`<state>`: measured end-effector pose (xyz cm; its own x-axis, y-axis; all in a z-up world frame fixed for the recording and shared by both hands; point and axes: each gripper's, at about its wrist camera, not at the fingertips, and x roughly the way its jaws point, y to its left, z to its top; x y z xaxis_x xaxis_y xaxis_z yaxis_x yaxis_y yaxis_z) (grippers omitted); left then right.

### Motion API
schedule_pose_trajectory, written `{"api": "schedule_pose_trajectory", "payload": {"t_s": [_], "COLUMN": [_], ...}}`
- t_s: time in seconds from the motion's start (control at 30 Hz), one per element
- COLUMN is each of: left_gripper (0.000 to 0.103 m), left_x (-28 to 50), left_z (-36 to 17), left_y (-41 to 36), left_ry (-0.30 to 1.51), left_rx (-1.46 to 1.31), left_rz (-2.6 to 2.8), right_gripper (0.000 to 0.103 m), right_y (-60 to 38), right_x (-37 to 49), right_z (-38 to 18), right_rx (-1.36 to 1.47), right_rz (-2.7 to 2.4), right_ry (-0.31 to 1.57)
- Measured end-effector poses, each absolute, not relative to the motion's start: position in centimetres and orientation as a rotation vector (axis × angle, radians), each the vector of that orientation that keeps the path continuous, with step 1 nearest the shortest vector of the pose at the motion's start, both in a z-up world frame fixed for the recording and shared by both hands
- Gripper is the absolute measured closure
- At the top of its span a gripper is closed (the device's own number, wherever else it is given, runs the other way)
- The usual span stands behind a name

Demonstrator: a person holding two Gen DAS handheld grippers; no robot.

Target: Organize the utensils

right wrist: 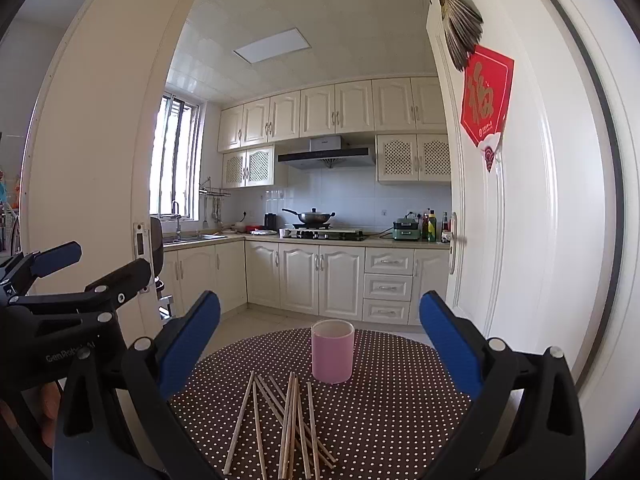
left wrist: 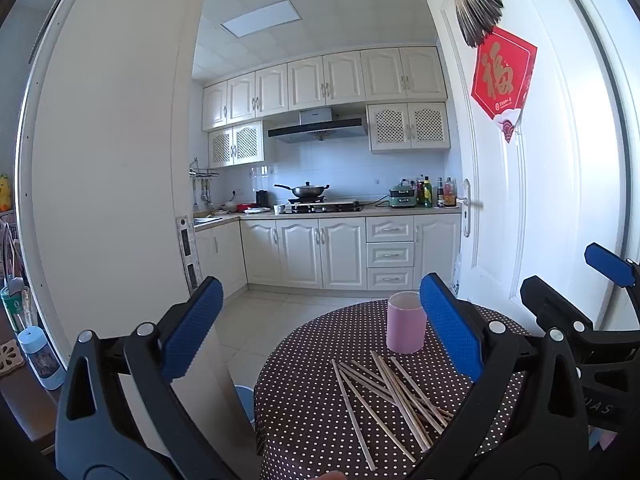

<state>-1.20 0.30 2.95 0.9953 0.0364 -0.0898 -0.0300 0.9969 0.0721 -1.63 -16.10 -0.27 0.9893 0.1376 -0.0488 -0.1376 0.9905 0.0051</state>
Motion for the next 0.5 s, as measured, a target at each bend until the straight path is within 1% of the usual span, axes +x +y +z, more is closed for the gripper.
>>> {"api": "schedule_pose_trajectory", "payload": {"t_s": [0.13, 0.27, 0.5], "left_gripper": [0.006, 0.006, 0.006], "left_x": [-1.1, -0.4, 1.5], "left_z": [2.6, 2.4, 1.0], "left_y": [0.2, 0.1, 0.2], "left_ry": [0.074, 0.098, 0.168], "left_rx": [0.084, 0.077, 0.075], "left_rz": [0.042, 0.024, 0.002], "right_gripper": [0.007, 0.007, 0.007], "right_y": [-16.0, -16.0, -16.3], "right_x": [-1.4, -1.3, 0.6], "right_z": [-0.5, -0.8, -1.7], "right_rx": [0.001, -0.017, -0.009], "right_rz": [0.131, 0.124, 0.146], "right_ry": [0.061, 0.057, 0.125]}}
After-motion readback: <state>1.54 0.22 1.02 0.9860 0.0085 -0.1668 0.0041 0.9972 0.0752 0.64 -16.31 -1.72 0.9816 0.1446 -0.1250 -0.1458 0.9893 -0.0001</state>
